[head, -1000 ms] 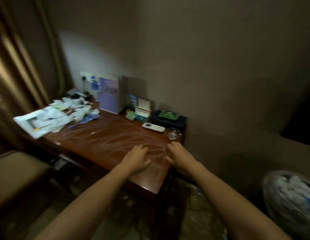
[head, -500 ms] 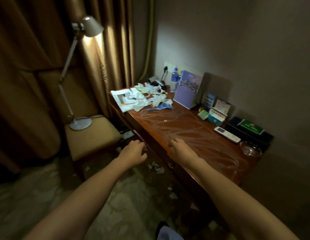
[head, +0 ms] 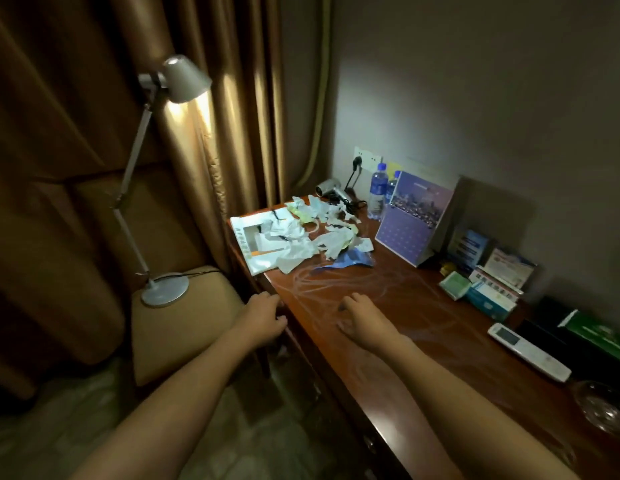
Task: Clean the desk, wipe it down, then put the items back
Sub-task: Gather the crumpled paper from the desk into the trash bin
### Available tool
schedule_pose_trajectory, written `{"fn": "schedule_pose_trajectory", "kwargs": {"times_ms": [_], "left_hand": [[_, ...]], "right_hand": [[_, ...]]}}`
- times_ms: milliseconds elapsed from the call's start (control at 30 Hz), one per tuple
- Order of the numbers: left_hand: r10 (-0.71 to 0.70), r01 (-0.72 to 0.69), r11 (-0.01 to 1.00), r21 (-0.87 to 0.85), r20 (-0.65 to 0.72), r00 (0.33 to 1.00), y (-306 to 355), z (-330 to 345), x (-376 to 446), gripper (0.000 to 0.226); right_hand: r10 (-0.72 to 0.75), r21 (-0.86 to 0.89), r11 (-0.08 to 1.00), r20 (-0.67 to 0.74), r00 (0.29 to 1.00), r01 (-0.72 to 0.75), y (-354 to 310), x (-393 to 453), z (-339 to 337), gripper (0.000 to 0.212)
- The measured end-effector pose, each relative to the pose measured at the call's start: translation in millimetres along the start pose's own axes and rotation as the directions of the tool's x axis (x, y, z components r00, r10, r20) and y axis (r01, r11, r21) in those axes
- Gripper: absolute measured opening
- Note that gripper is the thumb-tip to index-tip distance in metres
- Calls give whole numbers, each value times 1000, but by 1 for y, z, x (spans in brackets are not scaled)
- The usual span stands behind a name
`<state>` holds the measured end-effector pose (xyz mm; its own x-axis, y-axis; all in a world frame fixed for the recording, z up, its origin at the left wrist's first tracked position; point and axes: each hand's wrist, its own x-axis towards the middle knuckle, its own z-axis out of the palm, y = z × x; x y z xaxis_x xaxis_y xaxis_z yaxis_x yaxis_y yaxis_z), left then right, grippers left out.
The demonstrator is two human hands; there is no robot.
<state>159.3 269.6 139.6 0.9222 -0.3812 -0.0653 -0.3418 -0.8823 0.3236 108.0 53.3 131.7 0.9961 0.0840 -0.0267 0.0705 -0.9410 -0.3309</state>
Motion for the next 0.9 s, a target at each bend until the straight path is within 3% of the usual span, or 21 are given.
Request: {"fn": "schedule_pose_trajectory", "kwargs": {"times_ms": [267, 567, 800, 900], "left_hand": [[84, -85, 996, 3, 55, 995, 18, 13, 93, 36], [50, -50, 999, -6, 214, 976, -5, 69, 161, 31], [82, -86, 996, -7, 390, 917, -32, 103, 223, 31], [96, -97, 995, -19, 416, 904, -48, 106, 263, 40]], "right_hand": [[259, 64, 963, 50, 964, -262, 77, 75, -7, 33], [347, 107, 921, 210, 914, -374, 107, 103, 46, 27], [530, 136, 803, 281, 800, -580, 118, 155, 79, 28], [633, 192, 698, 285, 719, -690, 117, 176, 95, 32]]}}
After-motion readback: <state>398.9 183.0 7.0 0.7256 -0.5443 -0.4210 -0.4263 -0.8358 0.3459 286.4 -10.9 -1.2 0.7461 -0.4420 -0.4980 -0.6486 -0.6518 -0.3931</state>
